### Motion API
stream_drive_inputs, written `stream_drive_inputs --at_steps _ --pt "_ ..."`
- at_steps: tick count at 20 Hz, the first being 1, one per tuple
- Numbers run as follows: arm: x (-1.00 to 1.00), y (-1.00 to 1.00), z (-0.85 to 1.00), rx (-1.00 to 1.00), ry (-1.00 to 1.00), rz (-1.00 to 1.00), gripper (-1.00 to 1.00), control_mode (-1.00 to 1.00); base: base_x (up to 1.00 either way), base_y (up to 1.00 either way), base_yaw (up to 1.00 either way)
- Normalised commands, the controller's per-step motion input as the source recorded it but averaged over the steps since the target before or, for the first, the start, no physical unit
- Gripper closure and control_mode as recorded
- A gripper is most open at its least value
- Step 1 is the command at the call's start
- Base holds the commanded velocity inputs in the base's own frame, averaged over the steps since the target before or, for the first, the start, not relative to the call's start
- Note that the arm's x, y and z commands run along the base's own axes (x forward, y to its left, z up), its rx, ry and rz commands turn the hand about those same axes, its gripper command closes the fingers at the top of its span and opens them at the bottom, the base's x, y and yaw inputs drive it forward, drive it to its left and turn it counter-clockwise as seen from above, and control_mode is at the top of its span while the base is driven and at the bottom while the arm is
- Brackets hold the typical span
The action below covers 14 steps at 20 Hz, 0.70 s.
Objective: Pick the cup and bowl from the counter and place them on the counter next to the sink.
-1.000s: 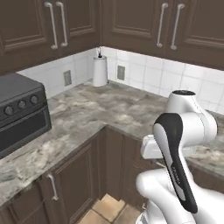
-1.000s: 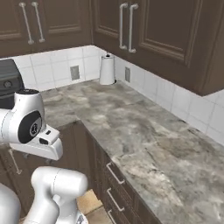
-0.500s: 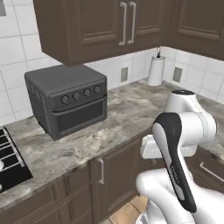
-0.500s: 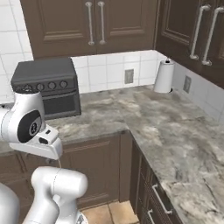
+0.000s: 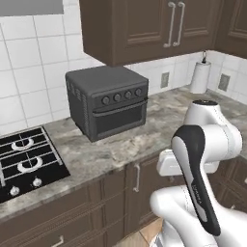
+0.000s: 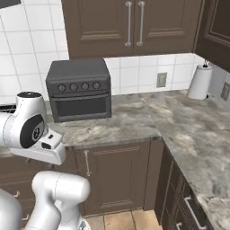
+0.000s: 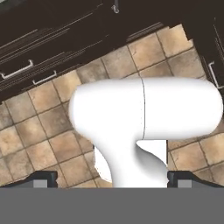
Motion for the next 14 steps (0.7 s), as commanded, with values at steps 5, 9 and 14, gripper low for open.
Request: stream_drive_inputs --at_steps 5,9,14 --pt "0.0 0.0 0.0 0.0 0.0 0.0 -1.0 1.0 0.0 1.0 0.07" --pt "0.0 0.0 0.0 0.0 0.0 0.0 -1.0 1.0 0.0 1.0 0.03" --pt "0.0 0.0 0.0 0.0 0.0 0.0 -1.0 1.0 0.0 1.0 0.11"
